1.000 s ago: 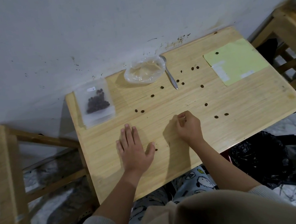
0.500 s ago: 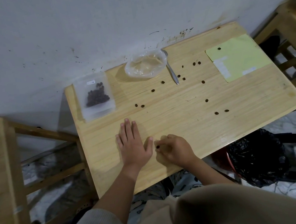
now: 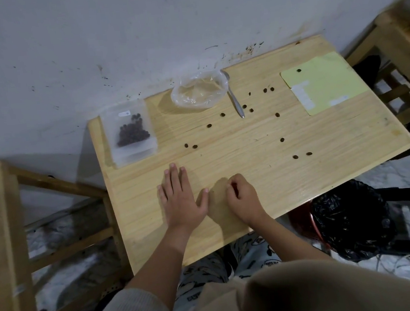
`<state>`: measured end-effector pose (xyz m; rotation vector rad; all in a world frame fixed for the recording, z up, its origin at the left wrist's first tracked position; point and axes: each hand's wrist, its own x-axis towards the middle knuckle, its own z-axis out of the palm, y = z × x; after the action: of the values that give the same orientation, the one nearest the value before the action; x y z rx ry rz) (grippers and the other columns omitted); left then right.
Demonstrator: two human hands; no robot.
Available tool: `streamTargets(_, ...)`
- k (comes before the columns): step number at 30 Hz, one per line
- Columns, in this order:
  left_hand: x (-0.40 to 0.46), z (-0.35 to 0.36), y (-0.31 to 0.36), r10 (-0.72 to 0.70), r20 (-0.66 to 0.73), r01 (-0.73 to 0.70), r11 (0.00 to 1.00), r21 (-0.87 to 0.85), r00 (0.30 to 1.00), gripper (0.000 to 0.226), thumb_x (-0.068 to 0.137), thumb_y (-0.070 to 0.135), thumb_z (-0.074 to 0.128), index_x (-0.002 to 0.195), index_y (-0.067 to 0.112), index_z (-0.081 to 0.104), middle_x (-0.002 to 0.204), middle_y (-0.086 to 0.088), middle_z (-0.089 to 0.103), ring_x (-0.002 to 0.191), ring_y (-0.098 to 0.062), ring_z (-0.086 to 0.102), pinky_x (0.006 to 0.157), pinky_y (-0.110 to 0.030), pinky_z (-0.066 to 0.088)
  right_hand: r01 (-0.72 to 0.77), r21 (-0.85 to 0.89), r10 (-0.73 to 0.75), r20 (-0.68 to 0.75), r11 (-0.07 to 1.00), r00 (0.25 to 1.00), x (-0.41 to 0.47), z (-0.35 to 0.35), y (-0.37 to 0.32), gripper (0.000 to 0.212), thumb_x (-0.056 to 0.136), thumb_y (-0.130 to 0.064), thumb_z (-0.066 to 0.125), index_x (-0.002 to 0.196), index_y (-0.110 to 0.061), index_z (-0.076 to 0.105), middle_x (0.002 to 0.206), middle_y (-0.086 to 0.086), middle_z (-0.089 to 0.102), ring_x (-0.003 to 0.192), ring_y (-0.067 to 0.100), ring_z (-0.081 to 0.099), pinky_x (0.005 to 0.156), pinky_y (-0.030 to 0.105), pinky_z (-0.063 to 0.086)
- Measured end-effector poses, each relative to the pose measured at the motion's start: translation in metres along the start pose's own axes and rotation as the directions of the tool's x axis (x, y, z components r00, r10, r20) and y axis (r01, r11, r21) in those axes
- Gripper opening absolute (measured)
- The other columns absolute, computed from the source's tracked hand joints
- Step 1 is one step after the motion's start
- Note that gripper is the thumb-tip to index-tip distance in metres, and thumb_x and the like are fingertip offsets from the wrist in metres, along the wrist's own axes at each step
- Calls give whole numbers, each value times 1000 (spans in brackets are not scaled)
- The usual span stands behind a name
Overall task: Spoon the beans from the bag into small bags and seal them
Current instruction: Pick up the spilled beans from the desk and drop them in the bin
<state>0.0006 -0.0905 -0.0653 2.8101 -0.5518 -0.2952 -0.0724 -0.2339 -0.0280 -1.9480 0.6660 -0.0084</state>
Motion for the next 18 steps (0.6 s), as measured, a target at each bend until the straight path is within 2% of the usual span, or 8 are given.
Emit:
streamTargets(2,0,0,0,-3,-2,3,1000,2,1000,81,86,62,32,149,11,24,159,-9,10,147,-26,6,115,-52,14,-164,206,175,-35,965,984,6,-1,-6,16,93,-11,47,77,-9,48,58,-2,47,48,10,40,48,24,36)
streamTargets(4,1,0,0,-4,-2,4,1000,1,1000,81,87,62,32,149,11,24,159,-8,10,147,-26,6,115,-51,14,-271,322,298,-37,907,954,13,-1,-10,21,92,-9,48,71,-8,49,50,-7,50,39,10,40,42,24,35)
streamTargets(6,1,1,0,-8,8,8,1000,4,1000,81,87,62,32,149,12,22,160,-8,8,147,-25,4,115,-51,13,-318,395,348,-5,862,937,20,0,-14,25,93,-6,47,69,-7,52,50,-5,53,35,12,40,39,25,36)
streamTargets(9,1,0,-1,-12,20,11,1000,13,1000,82,86,62,33,150,12,20,160,-7,6,147,-25,3,116,-50,12,-320,469,332,59,823,941,32,1,-18,29,93,-6,47,66,-9,54,58,2,53,42,14,40,40,25,35)
streamTargets(12,1,-1,0,-14,44,14,1000,19,999,83,86,62,31,151,14,15,160,-4,0,147,-23,-3,116,-48,6,-208,276,215,3,938,977,47,5,-23,27,92,-19,54,68,-8,61,58,-3,52,51,8,45,50,20,38)
streamTargets(14,1,-2,0,-19,35,18,1000,21,999,83,86,64,30,151,14,16,160,-4,0,147,-22,-3,116,-46,4,-70,119,76,-46,990,996,59,9,-26,25,87,-26,63,71,-7,62,54,-5,50,48,3,43,51,14,36)
streamTargets(18,0,-4,2,-16,33,15,1000,21,999,82,88,64,31,152,15,16,161,-2,0,147,-21,-5,116,-44,2,108,-94,-114,-50,990,992,82,19,-32,15,80,-25,72,88,-13,67,50,-12,47,43,3,45,49,12,35)
